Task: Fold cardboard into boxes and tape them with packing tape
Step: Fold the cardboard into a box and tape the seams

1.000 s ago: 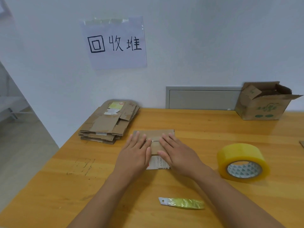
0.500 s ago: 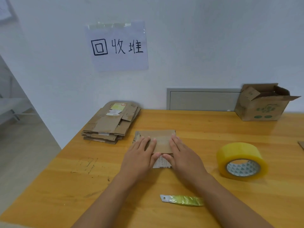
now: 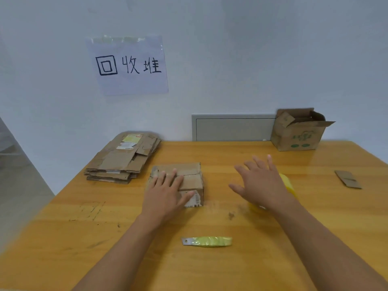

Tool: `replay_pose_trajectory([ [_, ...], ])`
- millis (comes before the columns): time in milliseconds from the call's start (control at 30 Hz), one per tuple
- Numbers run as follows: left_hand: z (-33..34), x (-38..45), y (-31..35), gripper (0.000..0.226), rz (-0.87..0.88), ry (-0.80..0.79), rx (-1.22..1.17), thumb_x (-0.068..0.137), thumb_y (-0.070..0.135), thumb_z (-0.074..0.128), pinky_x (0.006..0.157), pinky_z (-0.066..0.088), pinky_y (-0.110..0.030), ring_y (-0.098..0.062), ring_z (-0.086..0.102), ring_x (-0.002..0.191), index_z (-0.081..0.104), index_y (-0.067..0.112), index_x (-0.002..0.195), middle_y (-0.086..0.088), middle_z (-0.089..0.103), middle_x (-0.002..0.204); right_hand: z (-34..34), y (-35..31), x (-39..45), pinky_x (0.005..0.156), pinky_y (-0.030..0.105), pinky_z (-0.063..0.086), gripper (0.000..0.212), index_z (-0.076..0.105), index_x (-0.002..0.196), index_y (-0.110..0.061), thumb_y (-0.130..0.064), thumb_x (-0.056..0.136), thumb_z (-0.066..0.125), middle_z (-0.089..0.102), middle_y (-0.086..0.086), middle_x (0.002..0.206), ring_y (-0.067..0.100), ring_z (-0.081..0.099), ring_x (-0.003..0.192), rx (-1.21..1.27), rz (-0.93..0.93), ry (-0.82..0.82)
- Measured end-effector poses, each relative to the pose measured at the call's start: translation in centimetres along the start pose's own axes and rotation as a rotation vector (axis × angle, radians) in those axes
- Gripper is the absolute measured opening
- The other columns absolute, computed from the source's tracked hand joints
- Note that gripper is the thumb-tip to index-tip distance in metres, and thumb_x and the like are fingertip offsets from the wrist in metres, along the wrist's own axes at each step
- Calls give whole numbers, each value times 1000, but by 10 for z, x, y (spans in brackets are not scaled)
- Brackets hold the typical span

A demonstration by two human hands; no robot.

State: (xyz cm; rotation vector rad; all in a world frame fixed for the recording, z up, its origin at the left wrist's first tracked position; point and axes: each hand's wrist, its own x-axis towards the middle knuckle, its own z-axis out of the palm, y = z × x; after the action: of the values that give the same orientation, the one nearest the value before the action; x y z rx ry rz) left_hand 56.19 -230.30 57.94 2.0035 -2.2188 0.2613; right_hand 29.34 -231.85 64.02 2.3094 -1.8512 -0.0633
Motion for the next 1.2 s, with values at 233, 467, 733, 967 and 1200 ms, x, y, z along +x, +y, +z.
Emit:
replay_pose_trajectory([
  [233,5,1,-1,91,-7,45,4,83,80,-2,118,22,-41,-24,28,148,33,34,153,7,34,159,-2,21,-4,98,44,40,61,53,127,-22,-70,89,48,57,4,128,28,49,121,-22,47,-104],
  [467,9,5,-6,89,6,52,20,87,81,0,111,36,-45,-28,42,140,46,33,146,4,47,151,0,38,-8,91,41,45,56,56,125,-24,-65,87,53,60,0,118,24,53,111,122,61,-41],
  [733,15,7,-5,75,0,100,33,92,76,17,106,42,-46,-29,49,134,53,32,141,4,54,145,-5,31,-6,117,64,9,42,56,126,-18,-44,103,33,53,7,136,34,34,137,31,185,-172],
  [967,17,6,-6,73,-1,124,18,92,75,18,105,42,-46,-29,50,133,54,33,140,4,55,144,-2,16,-3,104,49,32,21,52,84,-23,-39,98,50,61,0,99,27,49,118,-83,203,-133],
  [1200,17,6,-5,80,-9,117,-9,88,79,9,114,31,-43,-26,37,143,41,37,148,6,42,154,-4,30,-4,92,44,37,32,47,73,-22,-46,95,52,50,-4,74,22,48,81,108,254,-45],
])
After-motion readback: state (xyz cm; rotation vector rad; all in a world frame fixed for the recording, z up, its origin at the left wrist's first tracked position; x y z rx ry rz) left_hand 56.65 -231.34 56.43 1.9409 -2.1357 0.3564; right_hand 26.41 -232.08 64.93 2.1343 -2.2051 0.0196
